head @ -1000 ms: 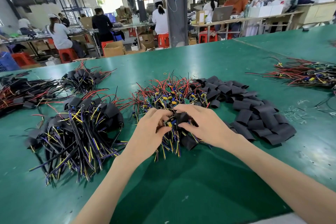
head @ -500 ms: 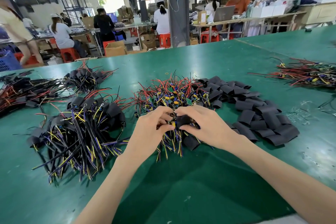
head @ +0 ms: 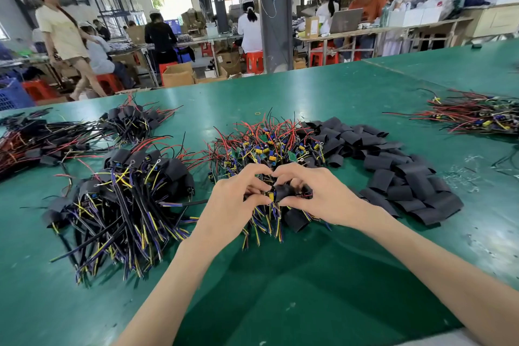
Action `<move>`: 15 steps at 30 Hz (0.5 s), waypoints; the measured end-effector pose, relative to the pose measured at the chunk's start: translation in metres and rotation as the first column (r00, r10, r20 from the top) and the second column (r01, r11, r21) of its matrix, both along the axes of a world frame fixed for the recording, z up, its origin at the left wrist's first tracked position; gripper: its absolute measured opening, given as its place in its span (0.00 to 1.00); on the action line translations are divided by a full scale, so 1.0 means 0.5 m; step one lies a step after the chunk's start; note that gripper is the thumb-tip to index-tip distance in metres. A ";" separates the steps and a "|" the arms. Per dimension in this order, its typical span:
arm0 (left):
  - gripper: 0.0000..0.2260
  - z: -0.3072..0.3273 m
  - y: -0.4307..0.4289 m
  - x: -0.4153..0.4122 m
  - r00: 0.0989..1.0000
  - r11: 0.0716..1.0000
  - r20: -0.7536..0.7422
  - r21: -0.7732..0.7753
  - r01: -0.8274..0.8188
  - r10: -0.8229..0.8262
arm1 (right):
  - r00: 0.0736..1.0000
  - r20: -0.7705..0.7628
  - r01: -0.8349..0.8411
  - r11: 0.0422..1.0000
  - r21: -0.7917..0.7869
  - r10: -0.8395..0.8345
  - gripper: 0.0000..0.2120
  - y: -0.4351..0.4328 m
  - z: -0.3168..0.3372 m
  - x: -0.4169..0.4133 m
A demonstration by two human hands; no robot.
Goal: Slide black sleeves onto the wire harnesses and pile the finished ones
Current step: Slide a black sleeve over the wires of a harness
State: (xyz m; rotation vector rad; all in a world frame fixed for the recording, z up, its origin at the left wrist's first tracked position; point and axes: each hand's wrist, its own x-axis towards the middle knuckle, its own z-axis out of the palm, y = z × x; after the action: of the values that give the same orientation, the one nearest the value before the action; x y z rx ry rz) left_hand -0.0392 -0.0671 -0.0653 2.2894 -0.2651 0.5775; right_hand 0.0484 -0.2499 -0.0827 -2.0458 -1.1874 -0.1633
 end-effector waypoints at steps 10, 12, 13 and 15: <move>0.22 -0.001 0.006 0.005 1.000 1.000 0.020 0.012 0.016 -0.016 | 0.980 -0.182 -0.058 0.994 0.096 0.075 0.20 -0.004 0.015 -0.009; 0.20 -0.002 0.006 0.006 0.999 1.000 0.030 -0.009 0.017 -0.017 | 0.980 -0.189 -0.046 0.996 0.083 0.061 0.16 -0.005 0.018 -0.009; 0.19 -0.002 0.006 0.006 0.999 1.000 0.040 -0.021 0.015 -0.015 | 0.982 -0.182 -0.032 0.996 0.084 0.046 0.16 -0.005 0.020 -0.010; 0.20 0.001 0.005 0.005 0.997 0.999 0.070 -0.036 0.015 -0.013 | 0.990 -0.138 -0.008 0.996 0.088 0.020 0.15 -0.004 0.024 -0.013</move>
State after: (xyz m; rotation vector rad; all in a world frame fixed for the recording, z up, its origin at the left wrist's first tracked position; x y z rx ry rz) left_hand -0.0365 -0.0646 -0.0647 2.2337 -0.3018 0.6506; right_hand 0.0419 -0.2521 -0.0708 -1.9394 -1.0901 -0.0632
